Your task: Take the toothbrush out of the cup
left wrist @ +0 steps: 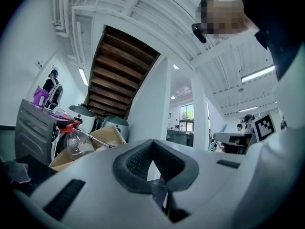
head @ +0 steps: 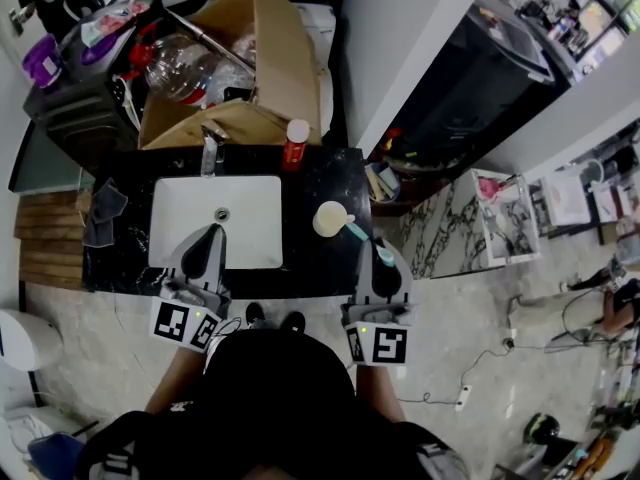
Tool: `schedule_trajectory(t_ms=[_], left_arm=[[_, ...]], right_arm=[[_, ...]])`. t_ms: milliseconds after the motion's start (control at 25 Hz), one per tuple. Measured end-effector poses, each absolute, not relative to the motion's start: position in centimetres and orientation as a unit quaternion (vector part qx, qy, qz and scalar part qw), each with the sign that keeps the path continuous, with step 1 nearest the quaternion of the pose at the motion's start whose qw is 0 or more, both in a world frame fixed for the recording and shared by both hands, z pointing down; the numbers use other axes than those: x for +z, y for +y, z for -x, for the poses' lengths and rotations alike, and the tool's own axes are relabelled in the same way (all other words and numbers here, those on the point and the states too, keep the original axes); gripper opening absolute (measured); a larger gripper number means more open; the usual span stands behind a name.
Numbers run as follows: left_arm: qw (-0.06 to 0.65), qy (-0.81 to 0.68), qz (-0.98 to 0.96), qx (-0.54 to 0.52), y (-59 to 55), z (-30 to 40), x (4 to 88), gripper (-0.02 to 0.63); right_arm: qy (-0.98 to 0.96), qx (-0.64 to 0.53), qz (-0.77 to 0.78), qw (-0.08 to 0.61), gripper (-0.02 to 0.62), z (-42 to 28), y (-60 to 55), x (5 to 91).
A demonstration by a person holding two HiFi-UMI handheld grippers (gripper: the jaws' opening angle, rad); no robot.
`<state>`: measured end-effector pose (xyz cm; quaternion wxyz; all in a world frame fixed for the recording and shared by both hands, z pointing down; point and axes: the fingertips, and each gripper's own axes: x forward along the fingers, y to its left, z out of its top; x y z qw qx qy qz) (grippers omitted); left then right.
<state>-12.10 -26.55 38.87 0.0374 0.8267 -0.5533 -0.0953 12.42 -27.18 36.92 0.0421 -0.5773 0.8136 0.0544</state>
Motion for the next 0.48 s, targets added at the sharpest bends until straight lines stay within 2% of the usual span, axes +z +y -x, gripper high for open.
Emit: schedule_trajectory(t_ms=[480], left_arm=[[0.029, -0.553, -0.827, -0.094, -26.64, 11.59, 38.79, 0.003]], right_arm=[[0.810, 0.063, 0.582, 0.044, 0.040, -13.05, -27.36, 37.22]])
